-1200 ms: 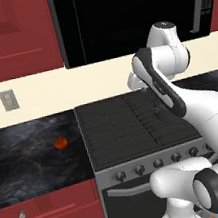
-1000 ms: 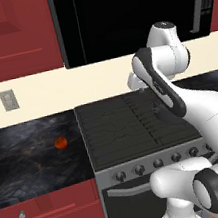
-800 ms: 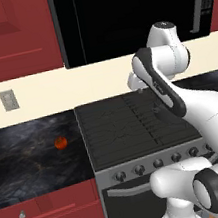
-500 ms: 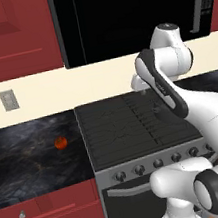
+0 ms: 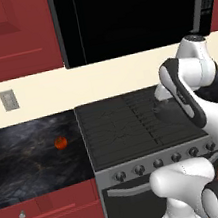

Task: Turn on the burner for the pot on the stove. Wait thirty seconds for the pot to heat up. Then add the tomato to the pot.

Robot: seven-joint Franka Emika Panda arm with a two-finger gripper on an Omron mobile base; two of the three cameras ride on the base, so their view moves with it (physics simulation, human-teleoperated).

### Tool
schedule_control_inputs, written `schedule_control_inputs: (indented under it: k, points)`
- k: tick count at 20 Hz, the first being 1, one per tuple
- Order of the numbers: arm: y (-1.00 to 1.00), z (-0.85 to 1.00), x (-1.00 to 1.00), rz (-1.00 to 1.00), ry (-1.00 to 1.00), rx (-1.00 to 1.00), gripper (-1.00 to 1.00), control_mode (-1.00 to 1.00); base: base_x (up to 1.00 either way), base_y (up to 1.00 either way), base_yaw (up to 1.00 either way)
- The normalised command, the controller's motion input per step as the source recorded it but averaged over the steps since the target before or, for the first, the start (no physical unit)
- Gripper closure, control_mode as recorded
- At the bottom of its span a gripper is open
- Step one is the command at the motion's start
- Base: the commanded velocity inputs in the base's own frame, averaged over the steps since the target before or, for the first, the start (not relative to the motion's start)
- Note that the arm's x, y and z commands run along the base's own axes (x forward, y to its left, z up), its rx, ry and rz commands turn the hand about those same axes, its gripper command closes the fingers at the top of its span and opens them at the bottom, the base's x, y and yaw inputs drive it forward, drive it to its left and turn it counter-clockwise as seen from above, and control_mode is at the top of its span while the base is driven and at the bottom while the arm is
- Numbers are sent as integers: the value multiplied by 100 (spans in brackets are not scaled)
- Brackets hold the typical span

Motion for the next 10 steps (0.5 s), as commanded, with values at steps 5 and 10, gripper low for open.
schedule_control_inputs:
  k: [5,10]
  points:
    - [-66,-29,-30,0,-3,1,-100,-100,0,0,0]
    - [-63,-15,-51,-2,-20,3,-100,-100,0,0,0]
